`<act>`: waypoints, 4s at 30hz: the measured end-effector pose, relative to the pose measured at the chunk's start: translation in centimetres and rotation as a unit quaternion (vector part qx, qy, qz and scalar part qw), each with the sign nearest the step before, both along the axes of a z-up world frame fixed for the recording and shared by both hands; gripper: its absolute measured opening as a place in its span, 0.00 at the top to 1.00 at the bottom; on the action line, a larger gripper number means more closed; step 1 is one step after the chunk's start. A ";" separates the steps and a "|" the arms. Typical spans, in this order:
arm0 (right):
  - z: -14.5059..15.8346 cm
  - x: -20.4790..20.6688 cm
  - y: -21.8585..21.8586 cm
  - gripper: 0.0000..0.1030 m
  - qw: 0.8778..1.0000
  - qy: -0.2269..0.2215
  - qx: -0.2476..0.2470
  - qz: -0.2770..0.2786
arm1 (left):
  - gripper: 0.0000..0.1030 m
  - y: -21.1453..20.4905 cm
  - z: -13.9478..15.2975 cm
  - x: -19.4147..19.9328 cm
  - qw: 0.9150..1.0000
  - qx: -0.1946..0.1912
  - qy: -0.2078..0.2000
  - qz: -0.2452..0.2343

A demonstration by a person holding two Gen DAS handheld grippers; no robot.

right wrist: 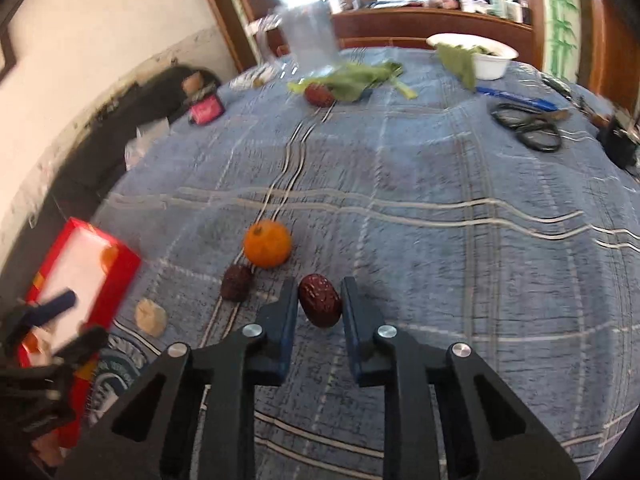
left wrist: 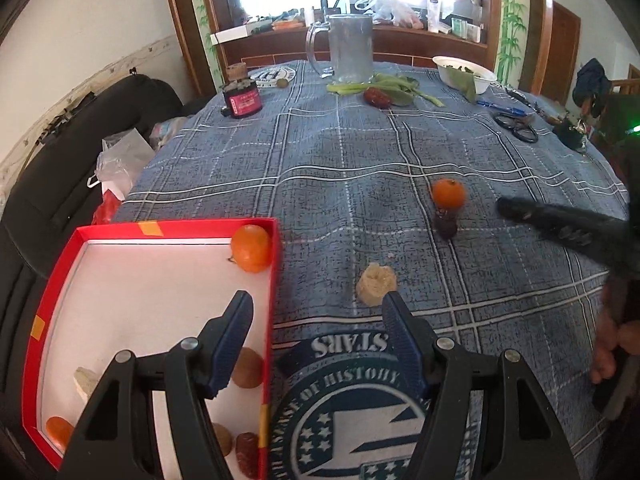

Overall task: Organize fruits
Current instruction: 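Grasp a red date with the right tool while the left tool approaches a beige piece, then grasp the beige piece with the left tool, then carry the beige piece and red date over the tray with both tools, then lower the beige piece and red date into the tray and open both tools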

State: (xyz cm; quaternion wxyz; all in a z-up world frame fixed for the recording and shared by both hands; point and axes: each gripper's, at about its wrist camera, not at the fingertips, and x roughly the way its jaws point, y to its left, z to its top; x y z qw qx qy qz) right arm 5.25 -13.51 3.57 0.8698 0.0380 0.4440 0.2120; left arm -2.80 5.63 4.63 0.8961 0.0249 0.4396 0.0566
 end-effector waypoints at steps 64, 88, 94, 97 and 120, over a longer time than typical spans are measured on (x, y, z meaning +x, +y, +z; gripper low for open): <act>1.2 -2.2 -4.3 0.77 0.990 -0.049 0.063 -0.116 | 0.76 12.2 4.2 -12.5 0.990 -0.002 -0.096 0.103; 3.3 -16.0 15.9 0.77 0.975 -0.065 0.113 0.182 | 0.76 15.4 1.7 -12.3 0.989 -0.009 -0.092 0.119; 2.8 -17.4 17.8 0.77 0.968 -0.055 0.112 0.216 | 0.76 15.2 1.2 -11.8 0.990 -0.005 -0.083 0.118; 2.3 -17.5 18.8 0.77 0.966 -0.047 0.109 0.231 | 0.76 15.2 1.0 -11.6 0.990 -0.002 -0.079 0.117; -0.6 -15.9 20.1 0.76 0.961 0.031 0.114 0.251 | 0.76 15.0 0.1 -10.9 0.988 0.046 -0.067 0.130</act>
